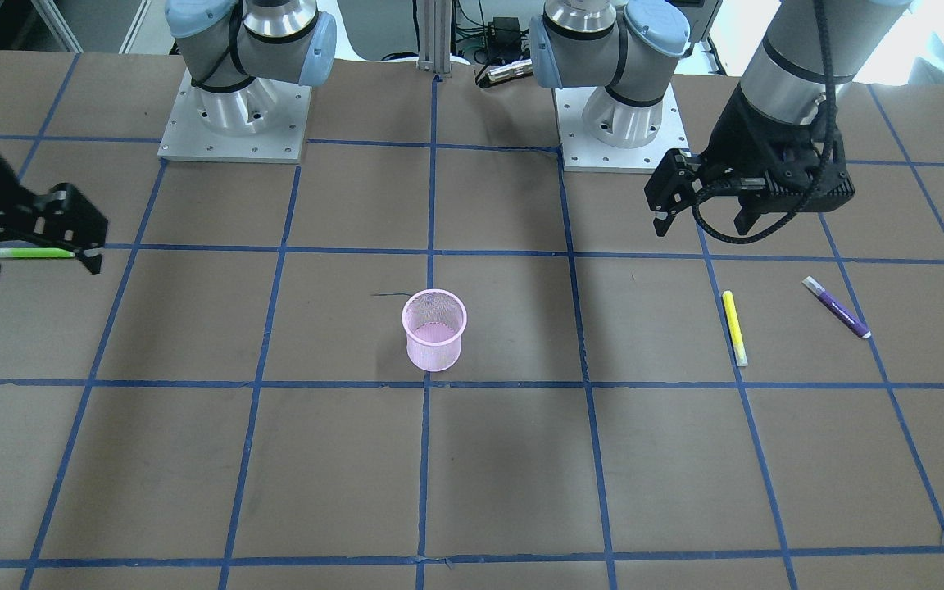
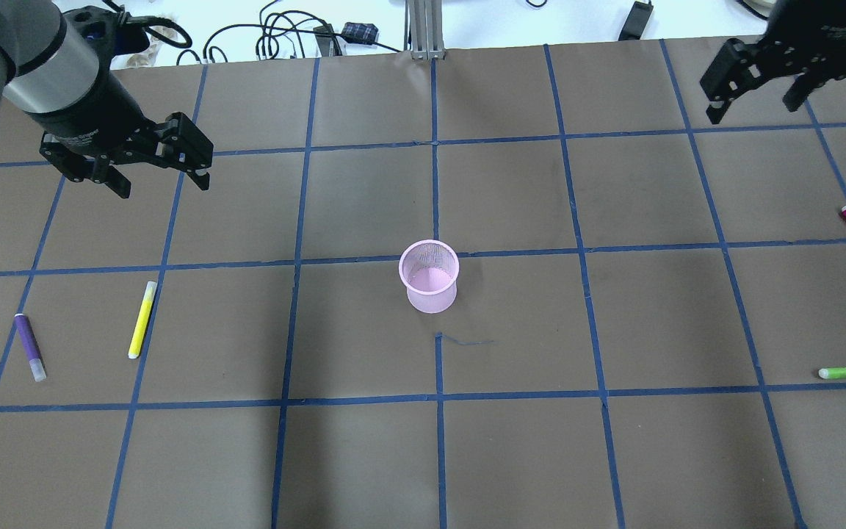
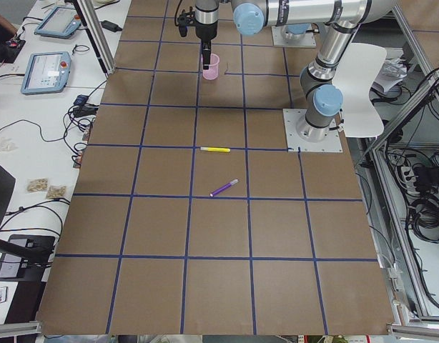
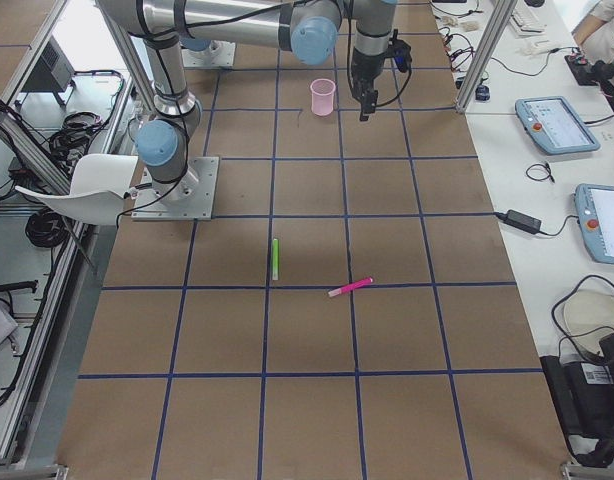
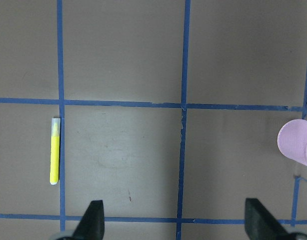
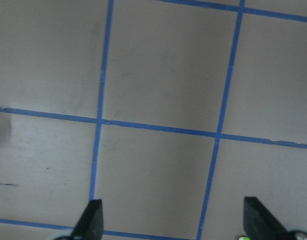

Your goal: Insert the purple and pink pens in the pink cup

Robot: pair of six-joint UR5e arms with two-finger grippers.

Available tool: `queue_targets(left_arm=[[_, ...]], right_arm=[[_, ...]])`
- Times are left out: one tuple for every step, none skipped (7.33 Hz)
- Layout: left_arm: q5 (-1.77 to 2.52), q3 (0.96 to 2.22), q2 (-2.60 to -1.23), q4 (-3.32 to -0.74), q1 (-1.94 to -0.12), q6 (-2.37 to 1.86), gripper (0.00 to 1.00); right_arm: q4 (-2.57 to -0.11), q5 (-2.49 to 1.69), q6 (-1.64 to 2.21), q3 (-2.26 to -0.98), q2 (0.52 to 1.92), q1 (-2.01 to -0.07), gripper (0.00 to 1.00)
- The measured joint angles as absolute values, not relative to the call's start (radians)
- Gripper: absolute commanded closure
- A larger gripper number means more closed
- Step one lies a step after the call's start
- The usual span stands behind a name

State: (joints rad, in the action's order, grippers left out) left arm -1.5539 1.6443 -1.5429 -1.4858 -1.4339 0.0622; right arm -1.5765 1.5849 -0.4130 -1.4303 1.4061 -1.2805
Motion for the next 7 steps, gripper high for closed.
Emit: queue_targets(left_arm=[[-1.554, 1.648, -1.556, -1.475, -1.373, 0.076, 0.00], [-1.553, 1.653, -1.575, -1.467, -1.287, 0.105, 0.00], [-1.552, 1.660, -1.598, -1.464, -1.197, 0.135, 0.00], [-1.553, 1.666, -1.623, -1.459, -1.121, 0.149, 0.00], [-1.554, 1.673, -1.654, -1.433, -1.056, 0.156, 0.00], [-1.555, 1.686, -1.691, -1.379, -0.993, 0.161, 0.00], [-1.554, 1.707, -1.734, -1.304, -0.935, 0.164, 0.00]], right_arm=[[-1.612, 1.585, -0.497, -1.435, 1.352, -1.188, 0.00], [-1.663, 1.586, -0.576, -1.438, 1.285, -1.112, 0.00], [-1.719, 1.588, -0.648, -1.439, 1.218, -1.050, 0.00], [-1.777, 1.588, -0.724, -1.441, 1.159, -0.997, 0.00], [-1.839, 1.588, -0.804, -1.450, 1.105, -0.948, 0.00], [-1.919, 1.587, -0.883, -1.472, 1.061, -0.906, 0.00], [-2.005, 1.584, -0.957, -1.506, 1.031, -0.880, 0.00]])
